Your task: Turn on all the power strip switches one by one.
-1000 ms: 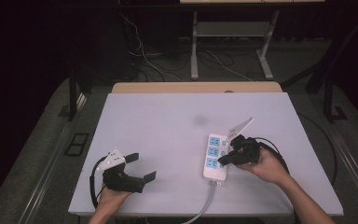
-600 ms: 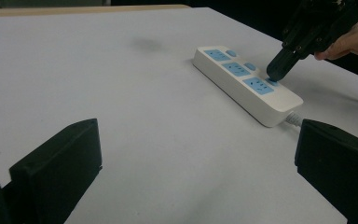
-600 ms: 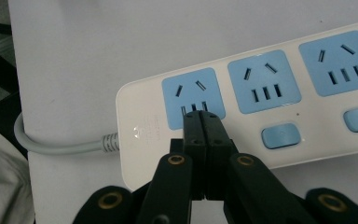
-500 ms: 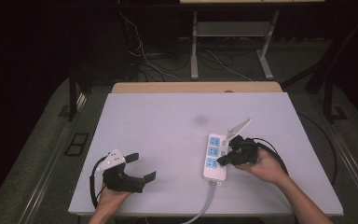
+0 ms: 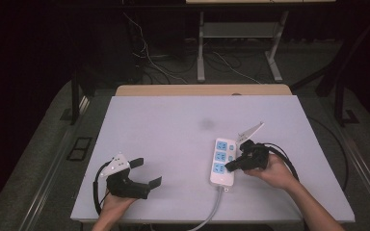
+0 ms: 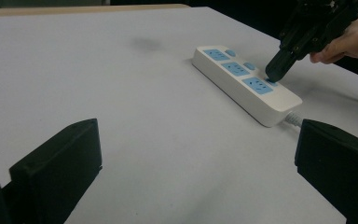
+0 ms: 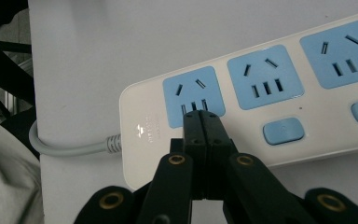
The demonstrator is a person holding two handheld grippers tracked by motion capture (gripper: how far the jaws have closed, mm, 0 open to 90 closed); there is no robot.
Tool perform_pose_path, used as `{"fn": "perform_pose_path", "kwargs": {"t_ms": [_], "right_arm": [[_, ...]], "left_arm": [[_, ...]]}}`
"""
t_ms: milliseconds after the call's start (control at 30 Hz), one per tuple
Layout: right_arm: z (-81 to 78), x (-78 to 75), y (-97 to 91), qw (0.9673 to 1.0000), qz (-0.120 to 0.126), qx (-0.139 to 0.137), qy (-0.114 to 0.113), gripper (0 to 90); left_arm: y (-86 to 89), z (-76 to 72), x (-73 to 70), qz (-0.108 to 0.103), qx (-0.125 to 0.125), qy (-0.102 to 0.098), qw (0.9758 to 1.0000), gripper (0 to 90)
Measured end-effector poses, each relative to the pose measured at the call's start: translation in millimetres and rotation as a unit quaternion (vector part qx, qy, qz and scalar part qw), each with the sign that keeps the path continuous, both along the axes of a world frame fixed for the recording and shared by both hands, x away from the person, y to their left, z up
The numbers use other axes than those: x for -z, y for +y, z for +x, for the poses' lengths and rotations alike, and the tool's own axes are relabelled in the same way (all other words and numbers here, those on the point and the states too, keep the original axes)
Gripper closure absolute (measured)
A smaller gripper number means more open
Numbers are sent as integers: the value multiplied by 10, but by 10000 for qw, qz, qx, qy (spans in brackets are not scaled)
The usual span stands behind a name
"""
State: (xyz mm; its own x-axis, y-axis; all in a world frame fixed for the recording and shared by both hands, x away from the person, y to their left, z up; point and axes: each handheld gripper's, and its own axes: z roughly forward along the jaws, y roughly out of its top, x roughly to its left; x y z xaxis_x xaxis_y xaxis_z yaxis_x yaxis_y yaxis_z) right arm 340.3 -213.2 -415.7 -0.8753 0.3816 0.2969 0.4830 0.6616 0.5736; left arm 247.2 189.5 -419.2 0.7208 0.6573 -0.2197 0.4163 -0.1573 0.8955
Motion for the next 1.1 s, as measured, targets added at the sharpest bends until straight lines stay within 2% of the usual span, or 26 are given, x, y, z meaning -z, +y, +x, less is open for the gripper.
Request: {"fn": "perform_pose_path", "kwargs": {"t_ms": [200, 333, 567, 833, 1100], "right_arm": [[18, 8, -1, 9999, -18, 5, 111, 900], [-23, -12, 33, 9998, -168, -18, -100, 900], [-39, -8, 37, 9997, -193, -13, -170, 900], [-63, 12, 4, 9998, -45, 107, -170, 900], [-64, 3, 5, 9998, -28, 138, -149, 900]], "left_arm": [[-2, -7, -6, -16, 5, -24, 10000, 0], [-1, -13, -9, -32, -2, -22, 10000, 0], [-4, -11, -6, -24, 5, -16, 10000, 0], [-2, -1, 4, -7, -5, 11, 10000, 0], [2, 4, 8, 2, -1, 13, 10000, 0]]}}
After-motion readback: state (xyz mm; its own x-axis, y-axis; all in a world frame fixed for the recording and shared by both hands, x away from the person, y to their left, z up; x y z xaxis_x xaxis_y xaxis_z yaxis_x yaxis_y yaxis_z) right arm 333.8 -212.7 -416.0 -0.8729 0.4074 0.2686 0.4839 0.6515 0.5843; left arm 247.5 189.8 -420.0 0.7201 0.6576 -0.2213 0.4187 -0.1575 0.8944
